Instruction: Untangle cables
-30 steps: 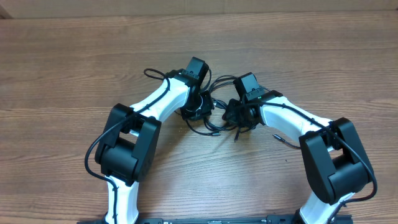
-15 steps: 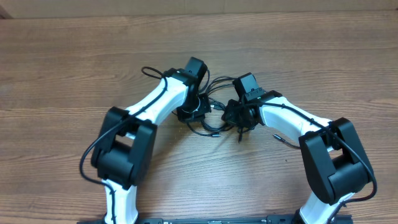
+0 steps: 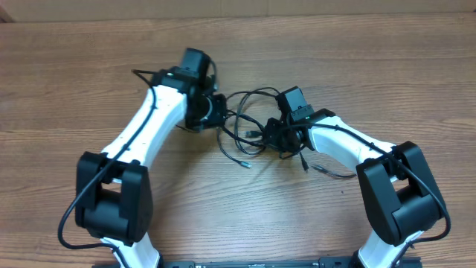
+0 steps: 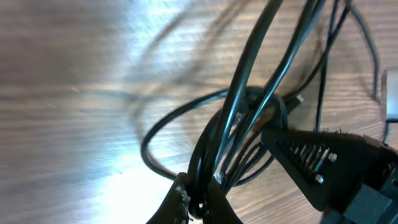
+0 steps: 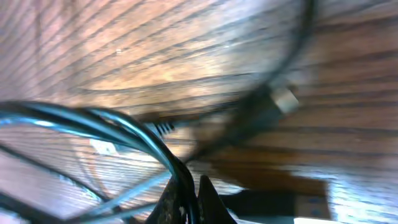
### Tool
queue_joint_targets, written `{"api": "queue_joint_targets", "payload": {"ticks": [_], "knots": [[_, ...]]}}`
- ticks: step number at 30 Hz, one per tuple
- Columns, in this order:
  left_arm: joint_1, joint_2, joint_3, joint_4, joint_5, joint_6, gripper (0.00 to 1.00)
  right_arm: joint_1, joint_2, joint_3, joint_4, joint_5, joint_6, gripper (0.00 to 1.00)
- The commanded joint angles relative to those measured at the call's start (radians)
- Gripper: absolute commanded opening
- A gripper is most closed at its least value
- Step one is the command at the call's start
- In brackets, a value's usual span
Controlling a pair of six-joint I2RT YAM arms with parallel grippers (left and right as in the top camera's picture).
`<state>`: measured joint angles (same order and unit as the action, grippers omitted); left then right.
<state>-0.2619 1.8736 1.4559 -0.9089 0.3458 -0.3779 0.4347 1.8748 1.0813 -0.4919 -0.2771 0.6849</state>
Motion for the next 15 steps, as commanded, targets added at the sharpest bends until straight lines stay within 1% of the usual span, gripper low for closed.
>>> {"api": "queue_joint_targets", "payload": {"ticks": [1,2,3,4,5,6,8,11,15], "knots": [[0.092,-0.065,0.028,0.028,-0.064,0.087,0.09,-0.016,0.002,-0.015,-0.033,0.101,0.004,0.04],[0.106,-0.065,0.028,0.039,-0.064,0.087,0.16,-0.016,0.002,-0.015,-0.033,0.101,0.004,0.04],[0.116,-0.065,0.028,0.049,-0.064,0.087,0.27,-0.016,0.002,-0.015,-0.033,0.101,0.004,0.04],[0.125,-0.065,0.028,0.06,-0.063,0.086,0.45,-0.016,0.002,-0.015,-0.033,0.101,0.004,0.04],[0.13,-0.065,0.028,0.07,-0.062,0.086,0.56,-0.016,0.002,-0.015,-0.033,0.101,0.004,0.04],[0.132,-0.065,0.028,0.077,-0.055,0.086,0.63,-0.016,0.002,-0.015,-0.033,0.101,0.004,0.04],[0.131,-0.065,0.028,0.079,-0.022,0.082,0.66,-0.016,0.002,-0.015,-0.033,0.101,0.004,0.04],[0.11,-0.064,0.028,0.048,0.063,0.079,0.66,-0.016,0.002,-0.015,-0.033,0.101,0.004,0.04],[0.048,-0.063,0.013,-0.003,0.048,0.003,0.68,-0.016,0.002,-0.015,-0.033,0.101,0.004,0.04]]}}
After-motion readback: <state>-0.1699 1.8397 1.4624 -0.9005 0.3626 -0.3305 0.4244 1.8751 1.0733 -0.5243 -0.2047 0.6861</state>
